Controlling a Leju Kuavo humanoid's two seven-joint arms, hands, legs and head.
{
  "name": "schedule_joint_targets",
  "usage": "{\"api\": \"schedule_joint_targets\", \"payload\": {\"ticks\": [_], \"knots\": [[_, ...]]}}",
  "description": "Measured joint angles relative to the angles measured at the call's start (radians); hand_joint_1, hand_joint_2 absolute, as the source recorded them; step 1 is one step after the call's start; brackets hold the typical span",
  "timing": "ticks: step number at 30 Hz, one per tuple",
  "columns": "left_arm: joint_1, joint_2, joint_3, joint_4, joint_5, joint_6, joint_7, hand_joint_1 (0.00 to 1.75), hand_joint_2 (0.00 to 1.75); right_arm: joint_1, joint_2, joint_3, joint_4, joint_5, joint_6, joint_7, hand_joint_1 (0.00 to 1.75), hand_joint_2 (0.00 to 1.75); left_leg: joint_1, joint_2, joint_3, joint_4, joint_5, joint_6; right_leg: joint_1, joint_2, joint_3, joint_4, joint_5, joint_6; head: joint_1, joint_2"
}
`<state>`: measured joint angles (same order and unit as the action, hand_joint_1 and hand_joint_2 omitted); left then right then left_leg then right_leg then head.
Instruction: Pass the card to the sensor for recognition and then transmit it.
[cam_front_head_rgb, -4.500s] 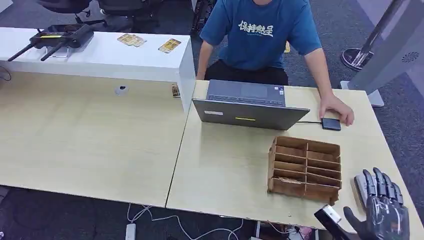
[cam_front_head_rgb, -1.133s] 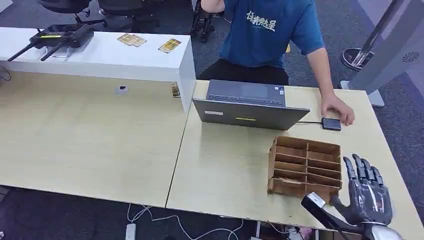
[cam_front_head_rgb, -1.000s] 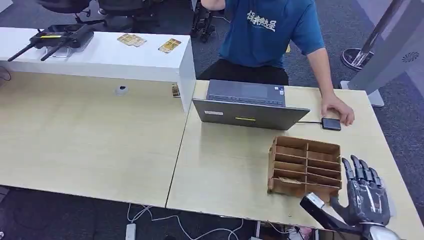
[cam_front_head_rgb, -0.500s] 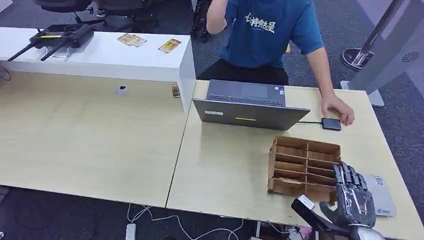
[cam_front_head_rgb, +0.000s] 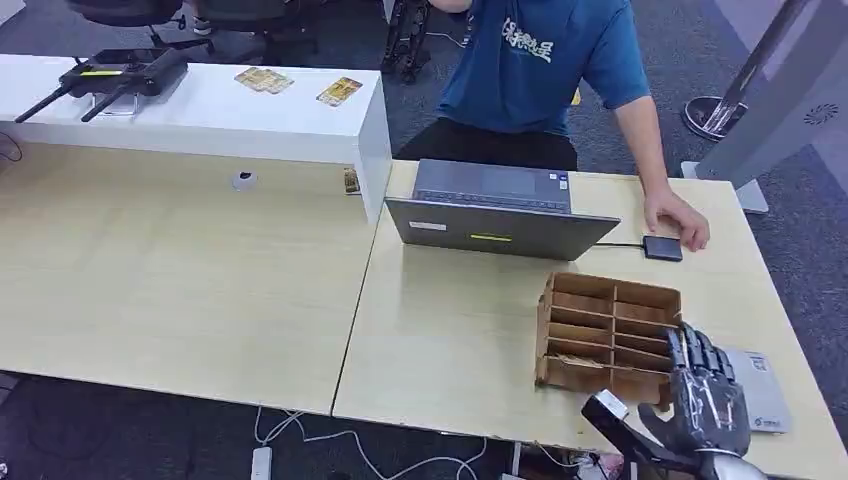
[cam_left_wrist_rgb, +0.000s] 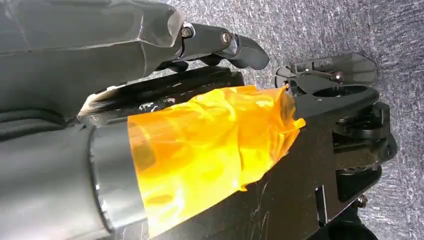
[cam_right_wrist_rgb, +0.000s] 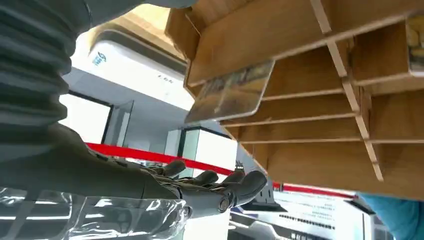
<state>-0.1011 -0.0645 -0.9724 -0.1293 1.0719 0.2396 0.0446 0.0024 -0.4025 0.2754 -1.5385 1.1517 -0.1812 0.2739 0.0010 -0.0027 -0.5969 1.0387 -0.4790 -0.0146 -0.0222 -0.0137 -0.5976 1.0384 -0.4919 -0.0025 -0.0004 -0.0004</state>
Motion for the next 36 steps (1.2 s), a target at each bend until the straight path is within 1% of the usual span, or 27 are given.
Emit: {"api": "schedule_joint_targets", "payload": {"ticks": [36], "knots": [[-0.001,-0.002,-0.006,0.006,0.002,0.000,-0.003,0.00,0.00,0.000,0.004,-0.013,0.006,0.000,-0.015,-0.005,0.00,1.75,0.000,0.000,0.000,0.000,0.000,0.000,0.000,0.000,0.000,0.000,0.000,0.000,0.000,0.000]]}}
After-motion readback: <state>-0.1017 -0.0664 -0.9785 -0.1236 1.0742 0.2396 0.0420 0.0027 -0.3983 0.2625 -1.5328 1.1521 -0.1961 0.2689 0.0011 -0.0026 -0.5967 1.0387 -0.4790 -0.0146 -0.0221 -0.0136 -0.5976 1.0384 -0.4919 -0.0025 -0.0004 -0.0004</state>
